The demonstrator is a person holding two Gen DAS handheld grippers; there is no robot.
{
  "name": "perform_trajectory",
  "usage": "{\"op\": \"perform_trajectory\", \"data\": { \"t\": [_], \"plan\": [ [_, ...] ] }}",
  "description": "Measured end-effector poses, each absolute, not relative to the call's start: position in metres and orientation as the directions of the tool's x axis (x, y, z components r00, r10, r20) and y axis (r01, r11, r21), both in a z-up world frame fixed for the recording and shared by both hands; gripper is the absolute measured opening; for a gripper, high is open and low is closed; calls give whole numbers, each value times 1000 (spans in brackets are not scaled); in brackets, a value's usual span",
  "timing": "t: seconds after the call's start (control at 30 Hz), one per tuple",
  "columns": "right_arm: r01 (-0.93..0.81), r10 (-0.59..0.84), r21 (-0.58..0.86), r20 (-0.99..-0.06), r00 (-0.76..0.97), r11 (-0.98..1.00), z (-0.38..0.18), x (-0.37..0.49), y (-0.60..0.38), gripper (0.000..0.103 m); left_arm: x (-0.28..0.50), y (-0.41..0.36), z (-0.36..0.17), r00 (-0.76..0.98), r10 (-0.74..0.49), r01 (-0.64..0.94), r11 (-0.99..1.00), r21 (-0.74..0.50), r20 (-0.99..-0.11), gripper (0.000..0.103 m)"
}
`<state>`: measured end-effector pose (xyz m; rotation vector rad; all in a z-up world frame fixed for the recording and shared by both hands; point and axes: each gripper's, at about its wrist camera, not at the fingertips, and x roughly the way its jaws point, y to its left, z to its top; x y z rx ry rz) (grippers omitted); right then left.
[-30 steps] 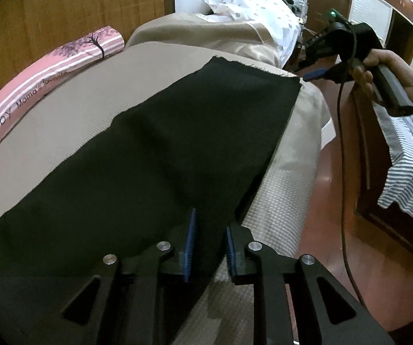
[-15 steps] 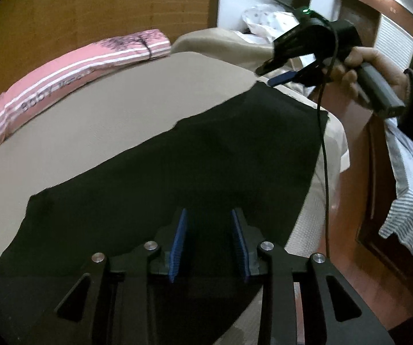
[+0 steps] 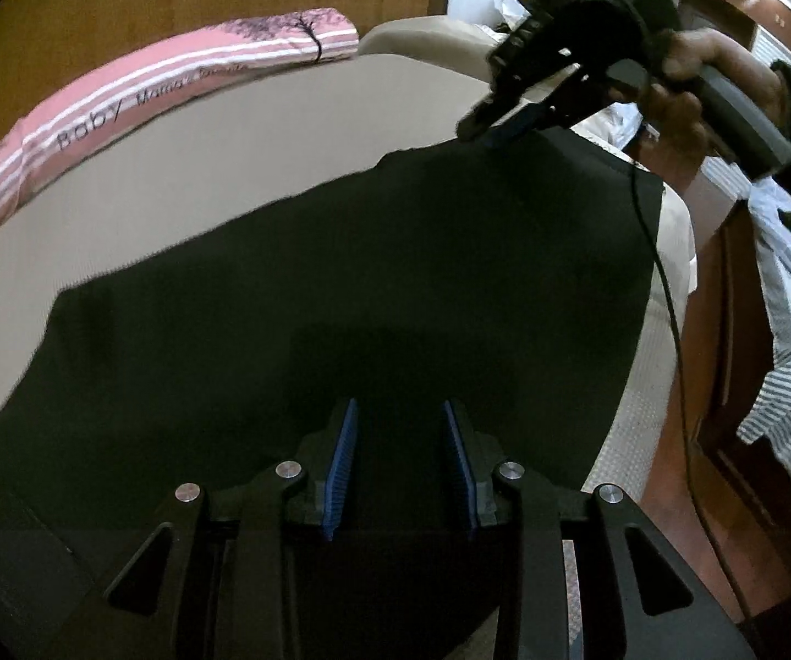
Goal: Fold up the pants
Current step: 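Lay the hem down with the right gripper while the left gripper holds the trousers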
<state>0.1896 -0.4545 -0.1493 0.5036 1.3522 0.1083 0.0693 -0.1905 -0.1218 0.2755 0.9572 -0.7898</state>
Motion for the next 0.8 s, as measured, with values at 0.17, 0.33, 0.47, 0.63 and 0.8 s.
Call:
{"op": "perform_trajectory", "data": {
  "t": [0.17, 0.33, 0.47, 0.63, 0.8],
  "plan": [
    [53, 308, 323, -932, 190, 945, -148, 170, -431, 28, 68, -188, -124, 335, -493, 709, 693, -129, -803, 35],
    [-33, 257, 256, -943, 214, 966, -156, 155, -424, 27, 68, -188, -124, 330, -504, 712, 688, -140, -798, 38],
    [-151, 162, 129, -961, 225, 980, -152, 160, -410, 31, 67, -188, -124, 332, -506, 712, 688, -141, -796, 39],
    [-226, 117, 59, -961, 252, 972, -156, 166, -404, 43, 65, -190, -124, 344, -504, 718, 685, -123, -793, 41],
    [-281, 158, 88, -959, 236, 956, -155, 166, -407, 28, 67, -191, -124, 345, -503, 714, 688, -127, -793, 42]
  ]
}}
